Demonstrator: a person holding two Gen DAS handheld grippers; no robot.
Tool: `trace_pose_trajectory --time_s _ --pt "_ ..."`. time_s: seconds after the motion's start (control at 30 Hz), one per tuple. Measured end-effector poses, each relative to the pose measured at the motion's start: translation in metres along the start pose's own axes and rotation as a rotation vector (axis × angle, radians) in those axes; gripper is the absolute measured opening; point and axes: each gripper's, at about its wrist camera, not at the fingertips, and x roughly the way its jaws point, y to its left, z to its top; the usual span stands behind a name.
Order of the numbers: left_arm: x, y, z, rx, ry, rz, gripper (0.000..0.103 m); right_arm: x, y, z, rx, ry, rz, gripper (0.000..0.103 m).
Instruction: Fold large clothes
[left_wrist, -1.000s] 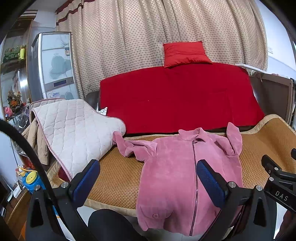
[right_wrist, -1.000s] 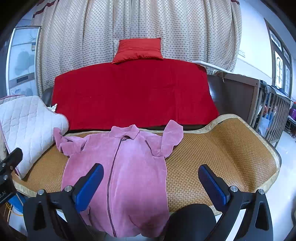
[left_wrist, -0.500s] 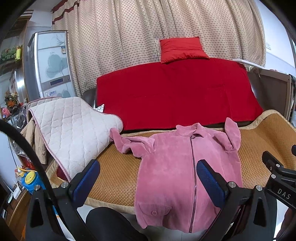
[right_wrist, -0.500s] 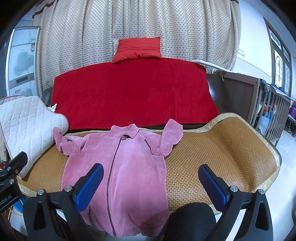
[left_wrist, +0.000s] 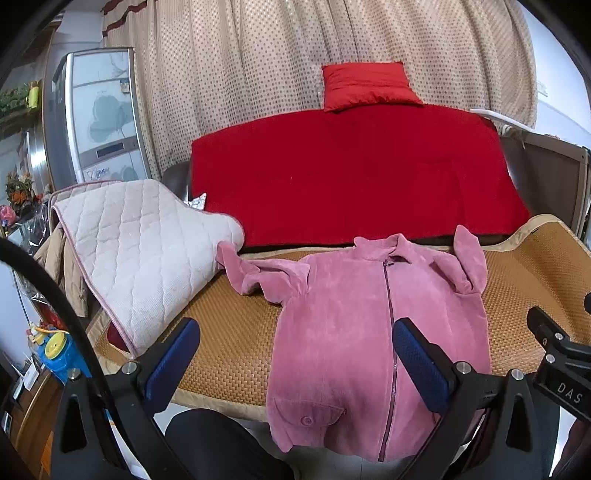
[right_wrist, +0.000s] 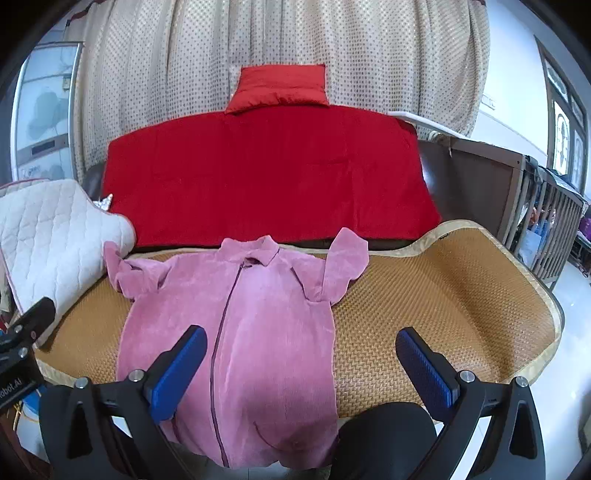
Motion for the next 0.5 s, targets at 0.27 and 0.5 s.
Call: trace_pose_trajectory --time_s 0.27,0.5 --pt "0.028 -0.002 0.001 -0.011 0.041 0.02 0.103 0.025 0.002 -0.003 -0.015 0.038 0.001 0.103" --pt "0.058 -0.009 0.007 0.007 0.071 0.033 0.103 0.051 -0.001 0.005 -0.025 0.052 0.012 0.103"
